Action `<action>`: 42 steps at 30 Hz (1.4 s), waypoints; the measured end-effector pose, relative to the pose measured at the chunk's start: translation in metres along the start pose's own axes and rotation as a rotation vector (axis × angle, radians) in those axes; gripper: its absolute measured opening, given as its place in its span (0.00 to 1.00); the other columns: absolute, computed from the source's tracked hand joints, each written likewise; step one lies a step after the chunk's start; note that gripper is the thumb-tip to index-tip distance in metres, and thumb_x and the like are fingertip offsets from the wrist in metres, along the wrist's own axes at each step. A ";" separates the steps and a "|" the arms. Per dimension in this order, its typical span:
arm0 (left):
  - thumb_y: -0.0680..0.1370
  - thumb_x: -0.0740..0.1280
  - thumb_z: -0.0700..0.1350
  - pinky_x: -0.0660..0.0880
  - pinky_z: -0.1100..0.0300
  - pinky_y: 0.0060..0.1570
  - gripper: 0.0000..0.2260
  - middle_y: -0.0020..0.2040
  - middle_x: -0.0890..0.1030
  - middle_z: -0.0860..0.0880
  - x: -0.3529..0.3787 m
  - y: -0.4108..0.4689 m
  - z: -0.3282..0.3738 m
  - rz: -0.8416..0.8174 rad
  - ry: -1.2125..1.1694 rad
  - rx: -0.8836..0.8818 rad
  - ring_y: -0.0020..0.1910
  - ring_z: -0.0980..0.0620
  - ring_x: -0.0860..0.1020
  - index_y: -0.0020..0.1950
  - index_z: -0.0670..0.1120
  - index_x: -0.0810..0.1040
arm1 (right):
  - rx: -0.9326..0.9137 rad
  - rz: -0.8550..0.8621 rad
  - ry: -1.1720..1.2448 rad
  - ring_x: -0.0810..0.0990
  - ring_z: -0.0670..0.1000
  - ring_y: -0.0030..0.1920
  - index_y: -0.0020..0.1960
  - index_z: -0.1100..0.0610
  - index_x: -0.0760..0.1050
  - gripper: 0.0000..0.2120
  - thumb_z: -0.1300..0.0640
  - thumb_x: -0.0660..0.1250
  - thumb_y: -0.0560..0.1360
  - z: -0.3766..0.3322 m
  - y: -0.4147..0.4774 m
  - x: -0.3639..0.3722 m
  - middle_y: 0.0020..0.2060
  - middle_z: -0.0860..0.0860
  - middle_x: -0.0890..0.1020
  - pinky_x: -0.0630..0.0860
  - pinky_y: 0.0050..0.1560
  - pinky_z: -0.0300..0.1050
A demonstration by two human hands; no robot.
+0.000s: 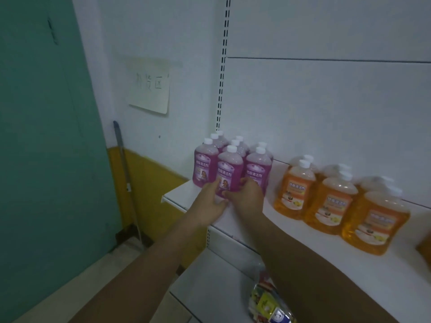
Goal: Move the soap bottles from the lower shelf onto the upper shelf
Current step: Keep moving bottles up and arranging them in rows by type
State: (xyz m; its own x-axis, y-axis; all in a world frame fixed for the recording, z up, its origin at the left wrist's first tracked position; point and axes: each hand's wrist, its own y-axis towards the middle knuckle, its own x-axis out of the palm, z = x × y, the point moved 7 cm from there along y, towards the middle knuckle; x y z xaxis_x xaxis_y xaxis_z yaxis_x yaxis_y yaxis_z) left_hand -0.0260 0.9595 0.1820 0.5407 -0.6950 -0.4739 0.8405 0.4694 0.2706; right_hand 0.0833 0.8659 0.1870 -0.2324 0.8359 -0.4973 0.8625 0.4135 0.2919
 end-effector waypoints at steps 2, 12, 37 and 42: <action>0.79 0.70 0.47 0.74 0.47 0.71 0.25 0.69 0.75 0.54 0.002 0.003 -0.001 -0.018 0.002 0.002 0.70 0.54 0.74 0.75 0.59 0.69 | 0.011 0.001 -0.010 0.84 0.44 0.45 0.52 0.49 0.83 0.16 0.52 0.81 0.65 0.000 0.001 0.001 0.44 0.43 0.86 0.78 0.43 0.41; 0.80 0.71 0.46 0.73 0.49 0.71 0.25 0.71 0.73 0.49 -0.003 0.012 -0.001 -0.017 0.022 -0.049 0.70 0.50 0.75 0.76 0.51 0.69 | -0.015 0.013 0.056 0.83 0.45 0.46 0.55 0.55 0.83 0.12 0.59 0.77 0.72 -0.006 -0.008 -0.004 0.45 0.45 0.85 0.80 0.50 0.43; 0.70 0.48 0.82 0.45 0.48 0.81 0.50 0.82 0.34 0.61 0.128 -0.190 0.150 -0.432 0.441 0.519 0.81 0.59 0.36 0.82 0.58 0.33 | 0.128 0.056 -0.619 0.33 0.38 0.79 0.83 0.48 0.36 0.52 0.24 0.58 0.75 0.058 -0.323 -0.269 0.82 0.41 0.36 0.40 0.81 0.46; 0.69 0.47 0.83 0.53 0.46 0.80 0.49 0.84 0.41 0.60 0.213 -0.270 0.191 -0.595 0.386 0.593 0.83 0.55 0.45 0.83 0.58 0.37 | 0.306 0.091 -0.631 0.32 0.36 0.79 0.83 0.47 0.34 0.52 0.24 0.58 0.74 0.094 -0.414 -0.337 0.81 0.39 0.34 0.39 0.80 0.42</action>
State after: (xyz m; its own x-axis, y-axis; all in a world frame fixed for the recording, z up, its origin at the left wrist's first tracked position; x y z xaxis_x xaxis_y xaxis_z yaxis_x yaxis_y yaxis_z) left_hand -0.1308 0.5808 0.1680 0.0551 -0.4529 -0.8899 0.9137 -0.3365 0.2278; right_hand -0.1536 0.3793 0.1570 0.0718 0.4547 -0.8877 0.9754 0.1541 0.1578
